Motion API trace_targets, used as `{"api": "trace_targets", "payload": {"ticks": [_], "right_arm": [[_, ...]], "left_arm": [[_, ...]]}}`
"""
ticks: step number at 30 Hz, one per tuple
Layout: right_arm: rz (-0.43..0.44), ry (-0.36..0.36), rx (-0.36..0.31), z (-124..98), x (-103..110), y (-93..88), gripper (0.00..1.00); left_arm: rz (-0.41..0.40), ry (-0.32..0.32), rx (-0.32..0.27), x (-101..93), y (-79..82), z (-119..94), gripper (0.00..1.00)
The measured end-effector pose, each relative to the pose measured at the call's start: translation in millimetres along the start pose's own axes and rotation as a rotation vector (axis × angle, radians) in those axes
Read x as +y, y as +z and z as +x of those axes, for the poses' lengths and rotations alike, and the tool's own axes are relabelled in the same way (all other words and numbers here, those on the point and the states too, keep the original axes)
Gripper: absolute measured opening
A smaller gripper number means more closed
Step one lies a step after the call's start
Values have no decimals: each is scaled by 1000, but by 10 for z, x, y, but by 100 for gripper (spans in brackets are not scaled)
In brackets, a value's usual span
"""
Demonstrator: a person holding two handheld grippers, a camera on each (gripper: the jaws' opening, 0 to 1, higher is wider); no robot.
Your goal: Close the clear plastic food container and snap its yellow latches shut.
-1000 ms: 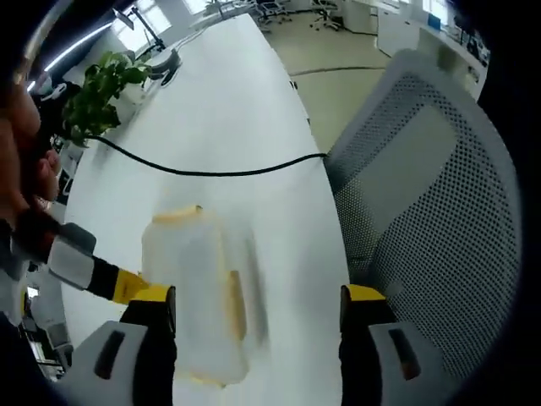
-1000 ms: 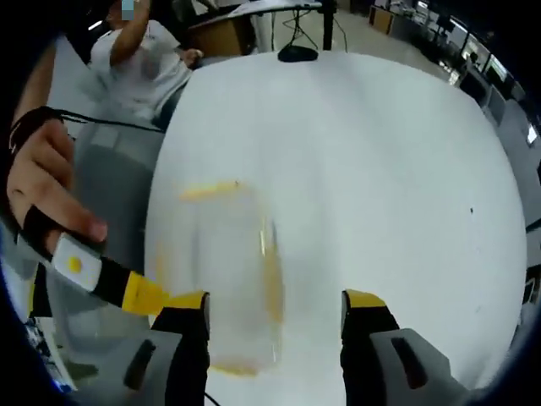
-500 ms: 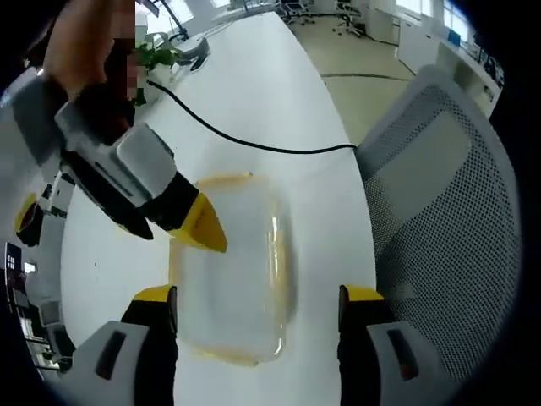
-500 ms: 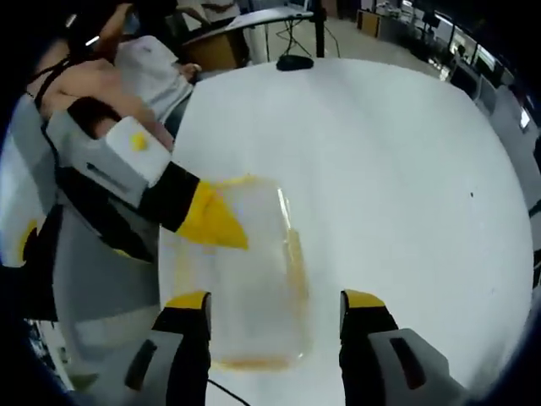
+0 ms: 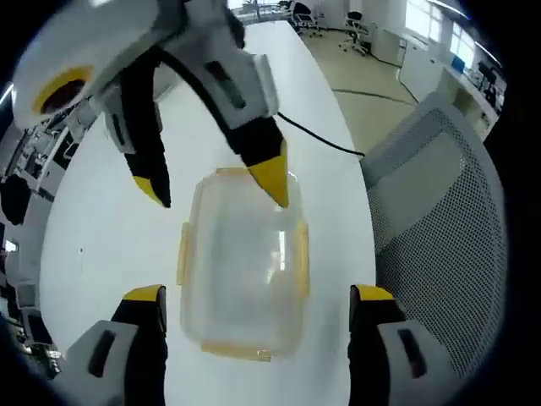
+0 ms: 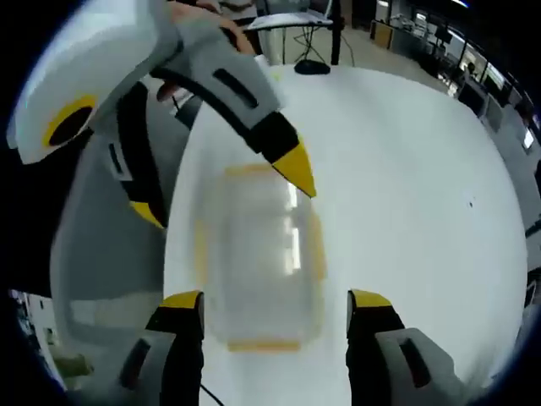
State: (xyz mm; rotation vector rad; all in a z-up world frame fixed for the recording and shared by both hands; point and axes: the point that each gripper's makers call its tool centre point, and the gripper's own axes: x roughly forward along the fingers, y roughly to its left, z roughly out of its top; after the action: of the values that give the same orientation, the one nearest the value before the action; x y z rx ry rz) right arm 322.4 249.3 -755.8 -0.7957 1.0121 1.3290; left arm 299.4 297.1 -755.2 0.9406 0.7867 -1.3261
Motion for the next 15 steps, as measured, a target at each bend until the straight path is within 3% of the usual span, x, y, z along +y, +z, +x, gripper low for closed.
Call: {"api": "trace_targets", "payload": {"ticks": [2, 8, 15], "right_arm": [[-11, 11, 15, -7, 63, -42, 72], [-94, -6, 18, 40, 170, -132, 92], [-106, -22, 38, 90, 185, -193, 91]], "left_arm": [[2, -8, -13, 36, 3, -11, 96], [7, -32, 22, 85, -137, 25, 99], [71, -30, 77, 45, -213, 88, 99]]}}
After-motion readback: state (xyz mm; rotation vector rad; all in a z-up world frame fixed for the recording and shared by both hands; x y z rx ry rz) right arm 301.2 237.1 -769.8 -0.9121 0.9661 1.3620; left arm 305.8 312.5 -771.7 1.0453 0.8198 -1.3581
